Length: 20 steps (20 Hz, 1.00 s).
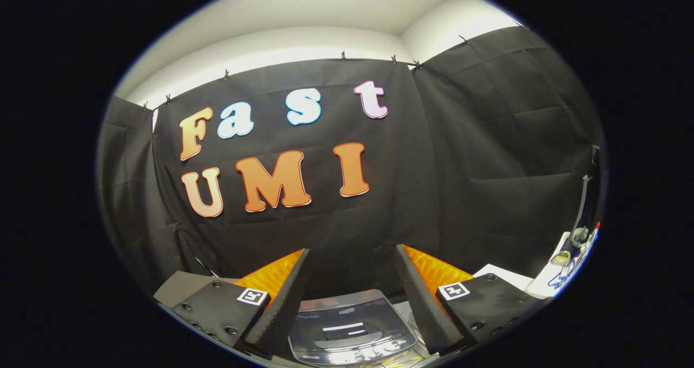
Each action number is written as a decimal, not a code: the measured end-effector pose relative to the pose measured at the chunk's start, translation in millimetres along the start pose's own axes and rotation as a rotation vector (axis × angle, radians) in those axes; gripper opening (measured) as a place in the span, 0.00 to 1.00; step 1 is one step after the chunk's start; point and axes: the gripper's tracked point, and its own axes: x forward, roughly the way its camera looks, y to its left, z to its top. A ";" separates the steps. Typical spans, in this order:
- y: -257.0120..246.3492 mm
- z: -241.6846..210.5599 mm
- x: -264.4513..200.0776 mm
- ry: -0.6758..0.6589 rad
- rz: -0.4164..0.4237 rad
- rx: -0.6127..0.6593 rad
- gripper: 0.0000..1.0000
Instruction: Put the clothes into the washing machine and then close the washing machine lid.
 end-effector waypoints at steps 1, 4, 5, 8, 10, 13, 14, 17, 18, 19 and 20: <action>1.0 3.6 -3.2 -0.006 0.001 -0.005 0.99; 2.7 9.6 -7.1 -0.016 0.001 -0.009 0.99; 2.6 9.5 -7.5 -0.015 0.000 -0.012 0.99; 1.9 10.0 -6.2 -0.016 -0.005 -0.016 0.99; 5.7 12.1 -4.8 -0.017 -0.001 -0.013 0.99; 7.8 13.3 -4.4 -0.019 0.002 -0.024 0.99; 8.0 12.8 -4.0 -0.020 0.000 -0.026 0.99; 9.5 16.4 -4.9 -0.026 0.001 -0.021 0.99; 9.6 15.5 -4.2 -0.026 0.000 -0.020 0.99; 9.1 14.9 -4.1 -0.026 0.000 -0.020 0.99; 8.9 14.7 -3.9 -0.025 -0.001 -0.020 0.99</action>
